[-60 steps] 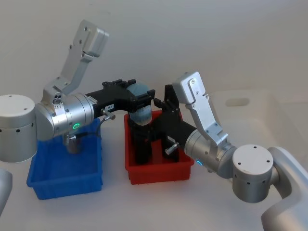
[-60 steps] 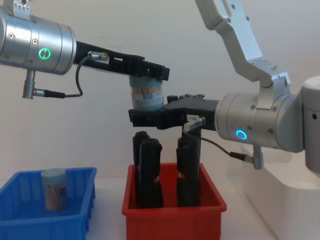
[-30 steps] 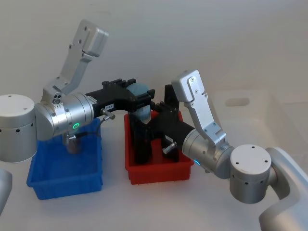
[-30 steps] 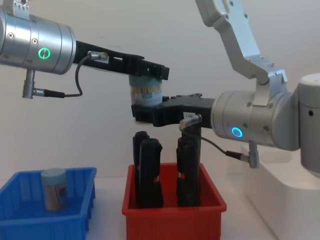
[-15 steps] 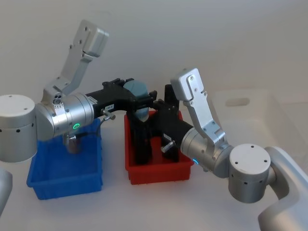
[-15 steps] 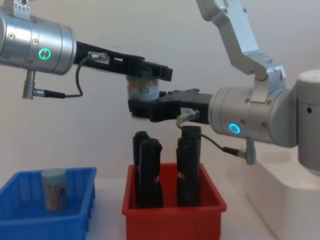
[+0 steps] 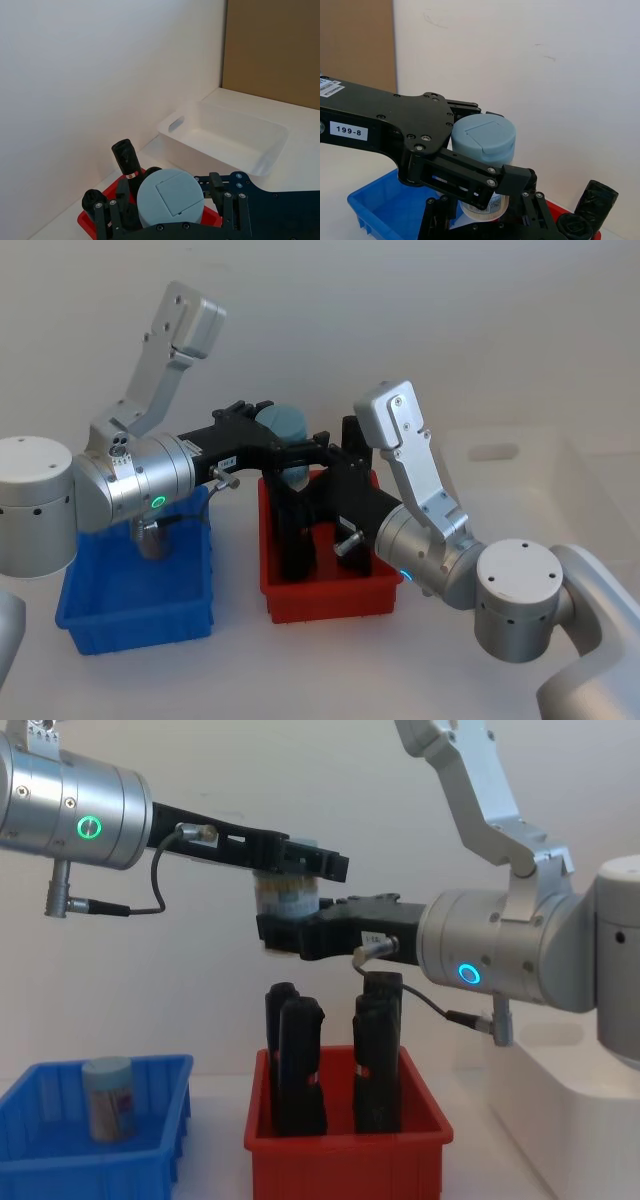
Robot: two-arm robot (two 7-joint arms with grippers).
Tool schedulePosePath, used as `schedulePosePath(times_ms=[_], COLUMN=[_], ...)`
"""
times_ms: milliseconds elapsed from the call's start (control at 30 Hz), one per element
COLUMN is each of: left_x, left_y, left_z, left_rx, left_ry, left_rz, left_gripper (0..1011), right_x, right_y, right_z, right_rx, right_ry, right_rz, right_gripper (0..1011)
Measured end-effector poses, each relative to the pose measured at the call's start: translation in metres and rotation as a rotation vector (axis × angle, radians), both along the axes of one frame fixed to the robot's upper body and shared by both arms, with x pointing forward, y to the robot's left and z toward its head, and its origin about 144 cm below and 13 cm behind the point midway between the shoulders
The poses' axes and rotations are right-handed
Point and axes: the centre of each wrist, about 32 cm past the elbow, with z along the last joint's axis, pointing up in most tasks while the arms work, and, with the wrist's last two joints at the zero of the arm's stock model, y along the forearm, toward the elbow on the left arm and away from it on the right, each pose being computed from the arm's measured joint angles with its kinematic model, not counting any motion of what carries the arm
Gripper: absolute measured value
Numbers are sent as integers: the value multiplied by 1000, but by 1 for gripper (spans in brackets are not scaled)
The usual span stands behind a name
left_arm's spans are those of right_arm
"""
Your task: Pick the cotton swabs from the blue box and place them into the white box.
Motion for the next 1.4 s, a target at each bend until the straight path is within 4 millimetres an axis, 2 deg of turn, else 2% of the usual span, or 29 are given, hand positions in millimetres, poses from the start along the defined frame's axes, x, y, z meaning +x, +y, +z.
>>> schedulePosePath(times_ms=[600, 1400], left_x=[0, 0], left_y=[0, 0], left_z=[0, 0], left_rx=[0, 0], left_ry=[0, 0], left_rz=[-1, 0], left_gripper=[1004, 1004], right_x=[-9, -21], right_y=[-7, -21], right_z=[-1, -8], right_rx=[-8, -16], right_ry=[26, 55], right_rz=[-60, -240], right_gripper=[616, 616])
